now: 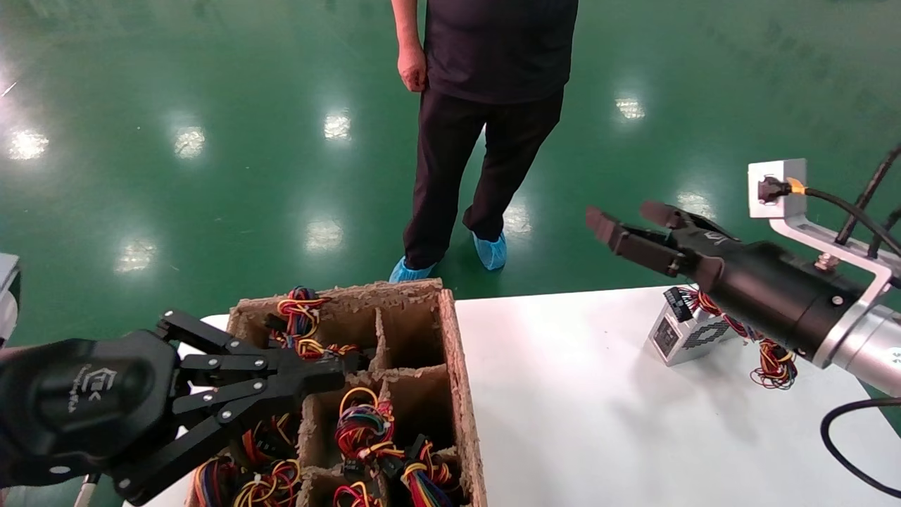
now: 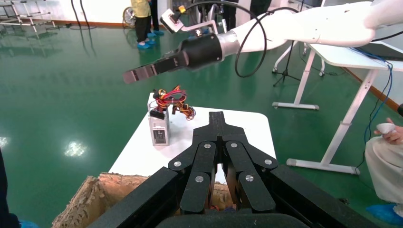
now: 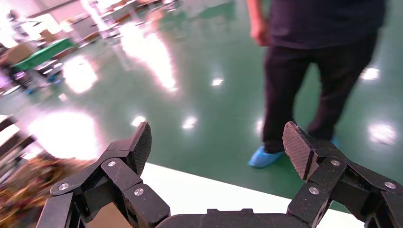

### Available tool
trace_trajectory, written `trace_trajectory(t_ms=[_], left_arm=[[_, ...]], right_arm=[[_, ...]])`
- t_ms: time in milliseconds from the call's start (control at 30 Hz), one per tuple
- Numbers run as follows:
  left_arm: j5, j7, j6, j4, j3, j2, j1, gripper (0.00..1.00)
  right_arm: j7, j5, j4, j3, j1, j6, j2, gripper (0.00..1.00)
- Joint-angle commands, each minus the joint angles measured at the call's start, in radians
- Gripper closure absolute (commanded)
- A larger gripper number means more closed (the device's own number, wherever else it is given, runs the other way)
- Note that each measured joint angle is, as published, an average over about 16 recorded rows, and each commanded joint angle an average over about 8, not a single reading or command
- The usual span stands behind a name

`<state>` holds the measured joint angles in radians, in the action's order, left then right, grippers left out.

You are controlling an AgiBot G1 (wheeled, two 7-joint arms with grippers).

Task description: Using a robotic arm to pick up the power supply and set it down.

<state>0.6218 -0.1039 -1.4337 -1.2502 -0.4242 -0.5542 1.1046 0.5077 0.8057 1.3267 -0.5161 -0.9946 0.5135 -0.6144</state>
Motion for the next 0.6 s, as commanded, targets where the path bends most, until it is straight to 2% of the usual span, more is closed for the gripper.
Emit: trace_trajectory(t_ms=[33,600], left_arm=[[0.000,0.000,0.000,0.000,0.000,0.000,0.000,0.00],[0.000,0.000,0.000,0.000,0.000,0.000,0.000,0.00]], right_arm=[[-0.019,-0.004,-0.002,0.014,-0.005,0.057,0.000,0.00],[-0.175,-0.041,-0.023,0.129,-0.044,0.536,0.002,0.00]])
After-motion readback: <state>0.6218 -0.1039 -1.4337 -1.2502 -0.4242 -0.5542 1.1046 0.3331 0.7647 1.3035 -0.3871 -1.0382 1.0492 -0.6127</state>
